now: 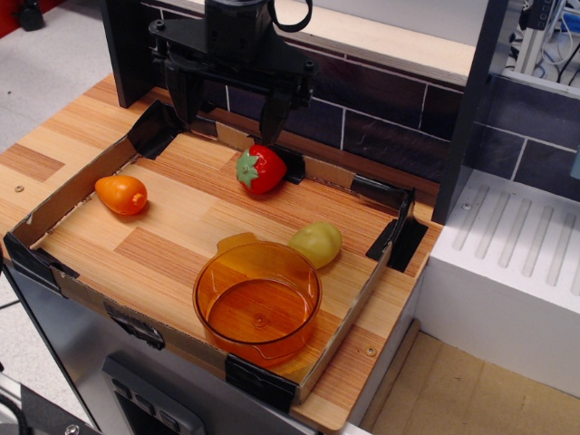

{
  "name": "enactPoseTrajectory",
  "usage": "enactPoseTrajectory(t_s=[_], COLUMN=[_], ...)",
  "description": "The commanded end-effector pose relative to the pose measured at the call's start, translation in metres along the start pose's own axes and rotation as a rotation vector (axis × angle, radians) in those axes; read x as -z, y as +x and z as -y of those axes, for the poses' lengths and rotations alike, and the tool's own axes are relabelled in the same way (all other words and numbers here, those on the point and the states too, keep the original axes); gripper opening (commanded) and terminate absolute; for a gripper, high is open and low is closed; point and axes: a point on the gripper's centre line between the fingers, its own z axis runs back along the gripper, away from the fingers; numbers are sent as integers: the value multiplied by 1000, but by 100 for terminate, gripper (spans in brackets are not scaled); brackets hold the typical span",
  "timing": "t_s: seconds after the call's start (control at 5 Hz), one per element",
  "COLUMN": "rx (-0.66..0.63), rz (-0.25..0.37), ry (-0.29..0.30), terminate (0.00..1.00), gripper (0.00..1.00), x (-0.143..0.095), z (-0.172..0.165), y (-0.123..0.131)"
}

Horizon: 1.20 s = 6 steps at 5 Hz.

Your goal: Put carrot in pot

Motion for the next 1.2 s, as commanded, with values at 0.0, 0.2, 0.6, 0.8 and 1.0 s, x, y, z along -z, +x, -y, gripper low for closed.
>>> enactPoseTrajectory(t_s=[0.0, 0.2, 0.6, 0.8, 1.0], rx=[0, -209, -673, -742, -774], rz=[0, 42, 15, 2, -8], ry=[0, 7, 103, 133, 128], terminate=[0, 0, 0, 0, 0], gripper=[100, 100, 100, 100, 100], x=[0, 13, 66, 91, 100], z=[0, -22, -89, -99, -102], y=[0, 6, 9, 0, -4])
